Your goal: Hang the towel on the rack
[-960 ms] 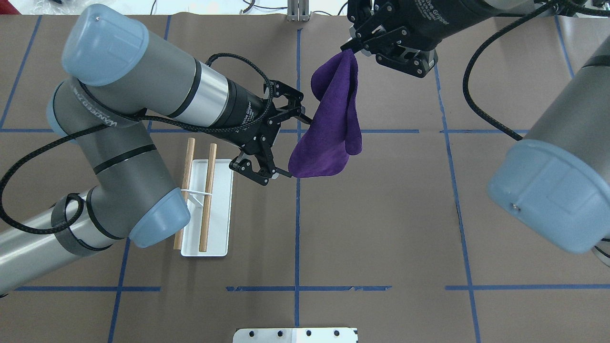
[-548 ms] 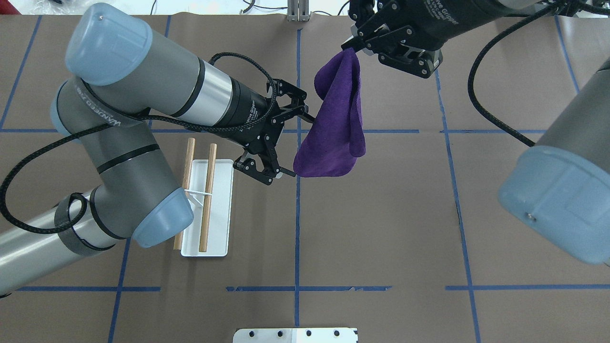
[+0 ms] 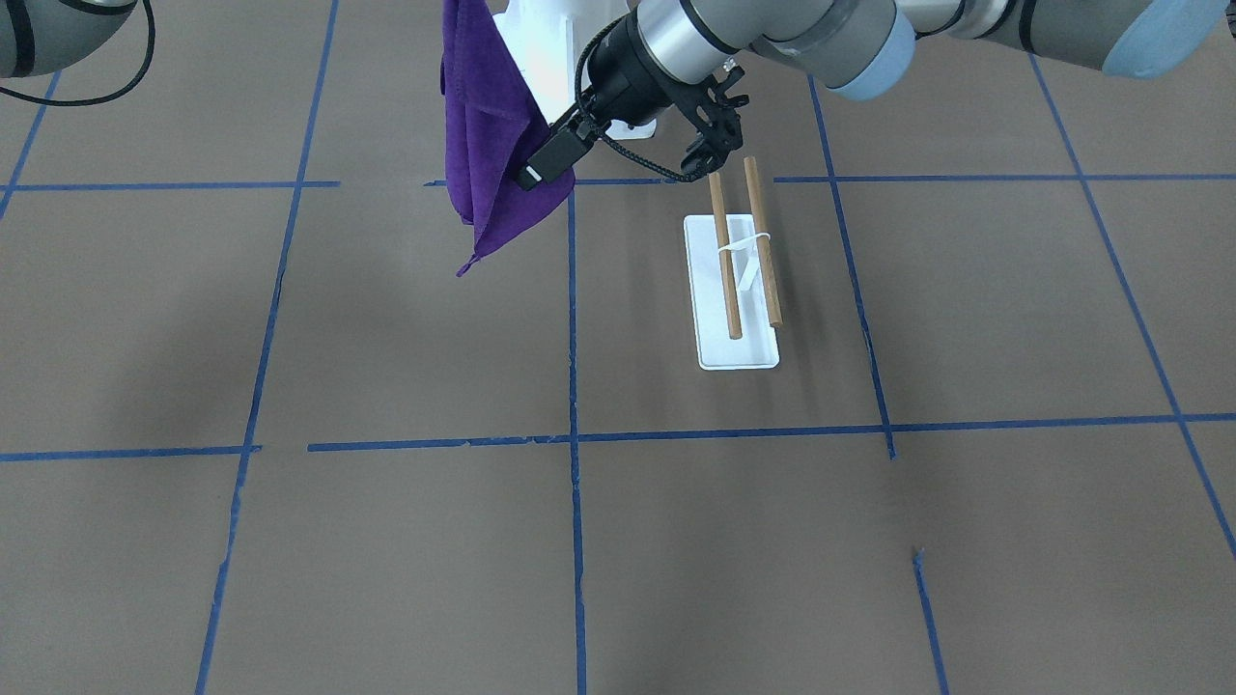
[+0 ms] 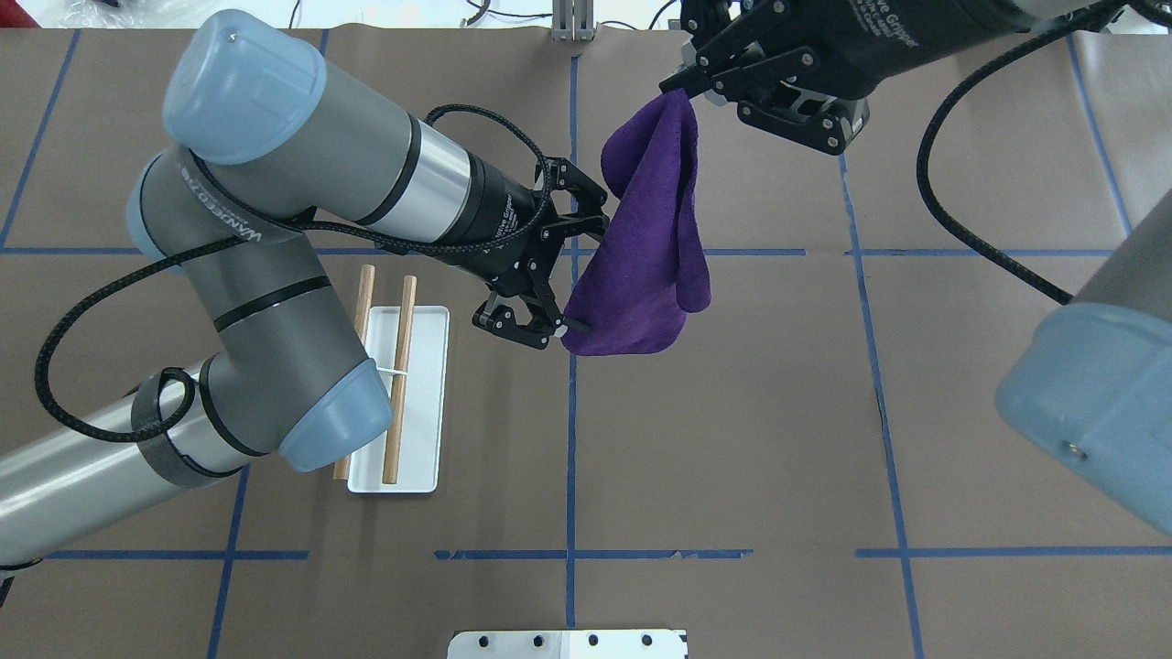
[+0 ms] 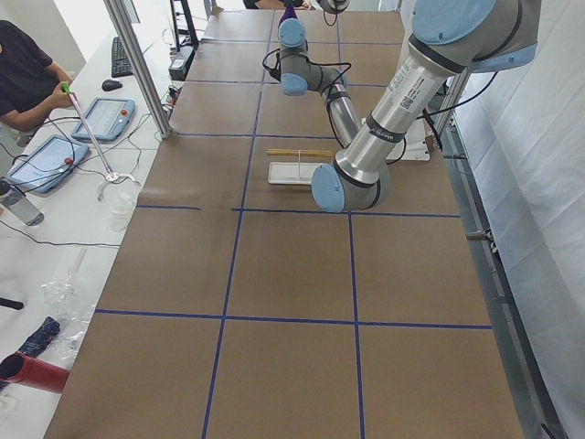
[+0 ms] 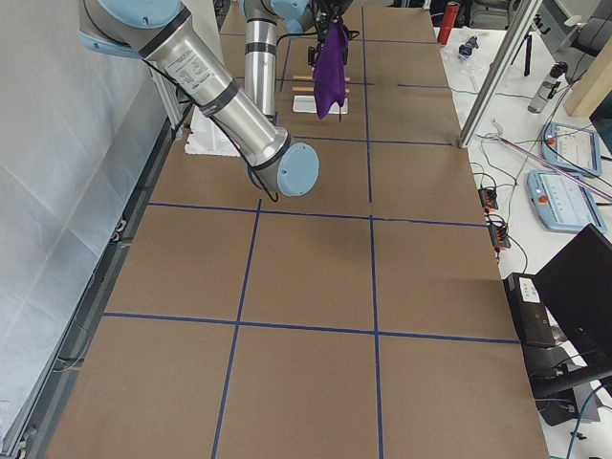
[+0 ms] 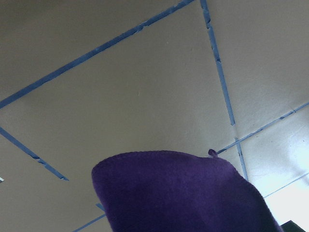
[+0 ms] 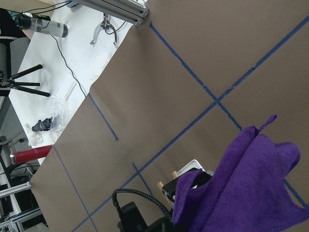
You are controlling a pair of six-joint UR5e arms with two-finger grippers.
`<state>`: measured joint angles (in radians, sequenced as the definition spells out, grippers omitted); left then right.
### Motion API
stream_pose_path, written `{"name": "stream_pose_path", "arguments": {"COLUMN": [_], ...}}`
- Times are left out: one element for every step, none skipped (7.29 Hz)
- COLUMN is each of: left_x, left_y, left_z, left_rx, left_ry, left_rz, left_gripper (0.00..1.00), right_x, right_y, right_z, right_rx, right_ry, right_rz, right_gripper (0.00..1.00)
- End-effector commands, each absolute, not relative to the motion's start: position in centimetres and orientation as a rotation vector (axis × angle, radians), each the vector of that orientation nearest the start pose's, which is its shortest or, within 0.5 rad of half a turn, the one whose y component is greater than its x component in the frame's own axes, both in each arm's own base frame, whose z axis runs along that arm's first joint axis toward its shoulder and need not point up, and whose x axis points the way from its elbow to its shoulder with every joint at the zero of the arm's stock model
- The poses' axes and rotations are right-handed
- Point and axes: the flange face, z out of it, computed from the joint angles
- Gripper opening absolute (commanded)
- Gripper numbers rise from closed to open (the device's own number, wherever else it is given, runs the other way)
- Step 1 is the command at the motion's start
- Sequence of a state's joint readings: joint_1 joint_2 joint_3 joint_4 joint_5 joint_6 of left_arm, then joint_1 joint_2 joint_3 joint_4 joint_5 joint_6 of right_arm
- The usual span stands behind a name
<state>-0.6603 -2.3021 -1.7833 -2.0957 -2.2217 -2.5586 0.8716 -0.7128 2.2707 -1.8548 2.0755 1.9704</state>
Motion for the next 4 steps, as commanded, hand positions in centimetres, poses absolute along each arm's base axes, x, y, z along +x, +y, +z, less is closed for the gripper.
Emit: {"name": "stream_pose_path", "arguments": {"left_x": [43.7, 43.7, 43.7, 43.7], "left_y": [-42.5, -42.5, -42.4, -42.5], "left_z": [7.2, 7.5, 7.7, 7.9], "left_rx": [-0.776, -0.775, -0.768, -0.758], "left_ry": [1.335, 1.333, 1.333, 1.336], "left_rz": [-0.843, -0.842, -0.833, -0.83], "left_gripper": [0.35, 0.0, 0.0, 0.0], "right_x": [-21.6, -21.0, -20.3, -19.8], "right_y": [-39.0, -39.2, -39.6, -39.7], "right_z": [-2.2, -2.2, -2.0, -1.8], "right_rx": [-0.136, -0.126, -0.122, -0.137], "right_ry": [-1.348, -1.352, -1.352, -1.348], "right_rz": [0.76, 0.768, 0.777, 0.777], "right_gripper": [0.0, 0.0, 0.0, 0.0]}}
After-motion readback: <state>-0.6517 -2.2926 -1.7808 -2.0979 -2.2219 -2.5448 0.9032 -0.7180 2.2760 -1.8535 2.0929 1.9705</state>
